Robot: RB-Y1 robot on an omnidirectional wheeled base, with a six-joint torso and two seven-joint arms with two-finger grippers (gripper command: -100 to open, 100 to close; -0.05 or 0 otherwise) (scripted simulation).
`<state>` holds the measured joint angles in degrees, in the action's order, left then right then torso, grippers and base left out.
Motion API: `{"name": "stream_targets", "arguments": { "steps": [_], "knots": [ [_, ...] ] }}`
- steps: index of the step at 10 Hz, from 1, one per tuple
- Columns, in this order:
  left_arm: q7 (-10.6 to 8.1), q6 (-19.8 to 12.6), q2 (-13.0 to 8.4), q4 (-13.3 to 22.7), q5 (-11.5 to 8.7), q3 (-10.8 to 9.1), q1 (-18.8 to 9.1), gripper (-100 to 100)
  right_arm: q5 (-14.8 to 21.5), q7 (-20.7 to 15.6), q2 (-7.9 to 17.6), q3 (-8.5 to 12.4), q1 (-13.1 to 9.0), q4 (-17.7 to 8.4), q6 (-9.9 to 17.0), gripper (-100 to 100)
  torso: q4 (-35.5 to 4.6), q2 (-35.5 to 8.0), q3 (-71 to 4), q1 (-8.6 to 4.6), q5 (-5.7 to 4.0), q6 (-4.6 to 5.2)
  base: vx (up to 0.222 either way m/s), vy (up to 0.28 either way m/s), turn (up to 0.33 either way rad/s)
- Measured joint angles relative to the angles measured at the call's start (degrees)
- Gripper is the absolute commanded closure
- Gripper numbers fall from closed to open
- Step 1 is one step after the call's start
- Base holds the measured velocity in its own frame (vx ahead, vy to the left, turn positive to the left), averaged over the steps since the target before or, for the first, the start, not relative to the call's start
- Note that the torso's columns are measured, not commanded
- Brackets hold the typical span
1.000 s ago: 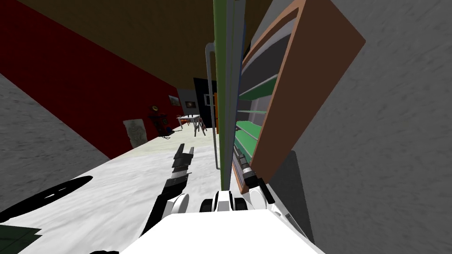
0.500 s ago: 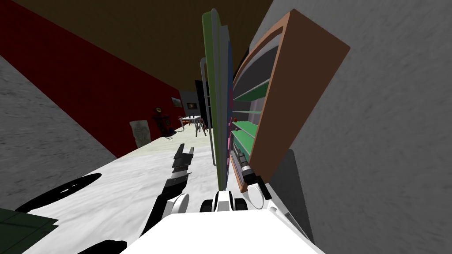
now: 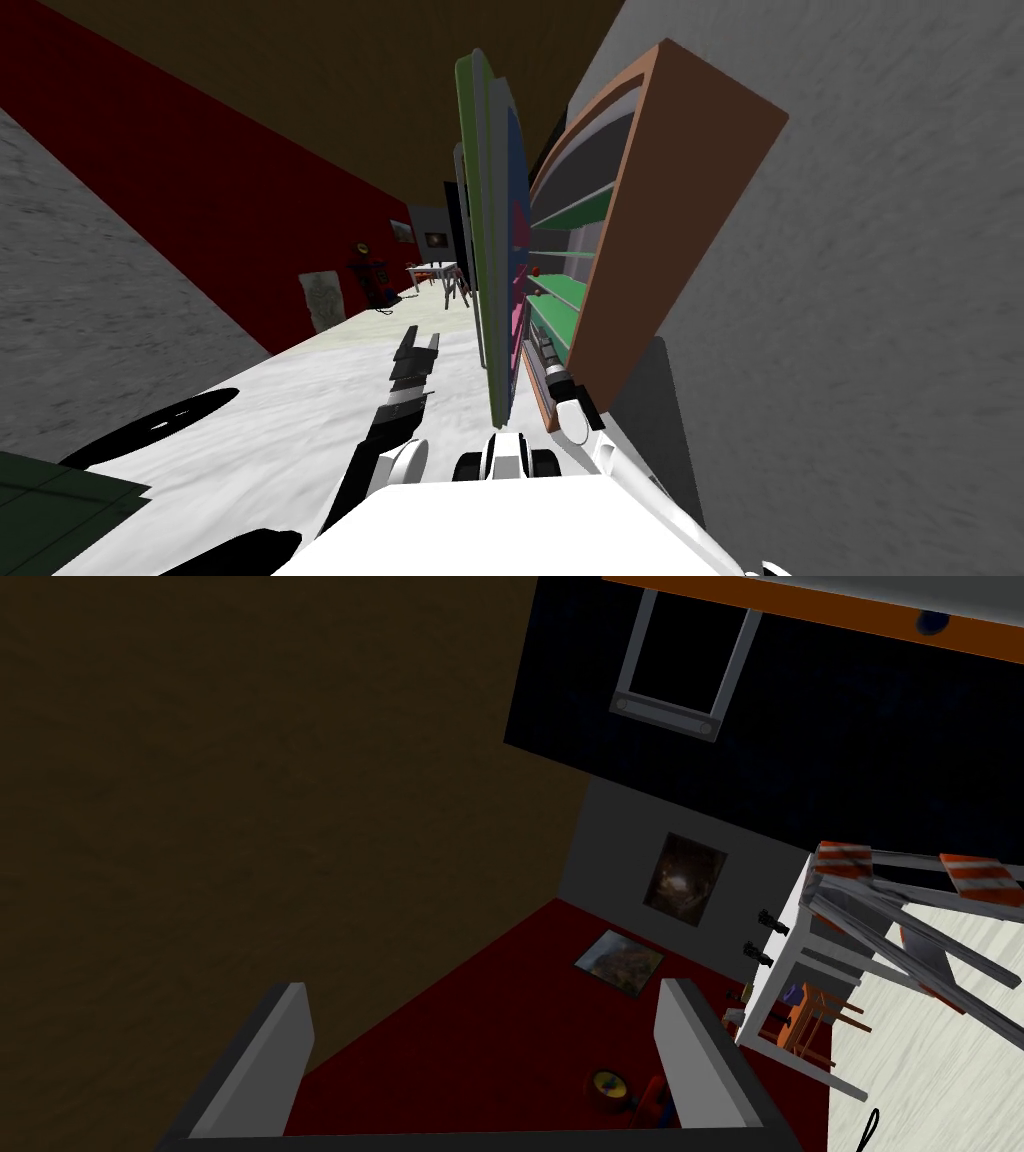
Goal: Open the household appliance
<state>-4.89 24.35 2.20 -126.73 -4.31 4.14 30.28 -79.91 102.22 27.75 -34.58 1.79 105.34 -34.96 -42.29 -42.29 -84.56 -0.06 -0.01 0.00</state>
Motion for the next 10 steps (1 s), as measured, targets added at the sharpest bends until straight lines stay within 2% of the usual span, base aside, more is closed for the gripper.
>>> {"name": "stream_targets", "arguments": {
  "steps": [1, 3, 6, 10],
  "knots": [
    [0.0, 0.0, 0.0, 0.0, 0.0, 0.0, 0.0, 0, -1.7, -0.6, 0.0, 0.2, -1.9, -1.1, -0.3, -100, 0.0, 0.0, 0.0, 0.06, 0.01, -0.01, -0.041, 0.034, 0.005],
    [0.0, 0.0, 0.0, 0.0, 0.0, 0.0, 0.0, 0, -4.6, -1.9, -0.2, 0.3, -3.7, -1.7, -0.7, -100, 0.0, 0.0, 0.0, 0.08, 0.02, -0.01, -0.047, 0.046, 0.009],
    [0.0, 0.0, 0.0, 0.0, 0.0, 0.0, 0.0, 0, -9.3, -3.5, -0.3, 0.5, -8.1, -4.2, -1.6, -100, 0.0, 0.0, 0.0, 0.04, 0.01, -0.01, -0.041, 0.036, 0.006],
    [0.0, 0.0, 0.0, 0.0, 0.0, 0.0, 0.0, 0, -15.4, -5.9, -0.5, 0.9, -12.7, -6.4, -2.5, -100, 0.0, 0.0, 0.0, 0.05, 0.01, -0.01, -0.036, 0.035, 0.006]
  ]
}}
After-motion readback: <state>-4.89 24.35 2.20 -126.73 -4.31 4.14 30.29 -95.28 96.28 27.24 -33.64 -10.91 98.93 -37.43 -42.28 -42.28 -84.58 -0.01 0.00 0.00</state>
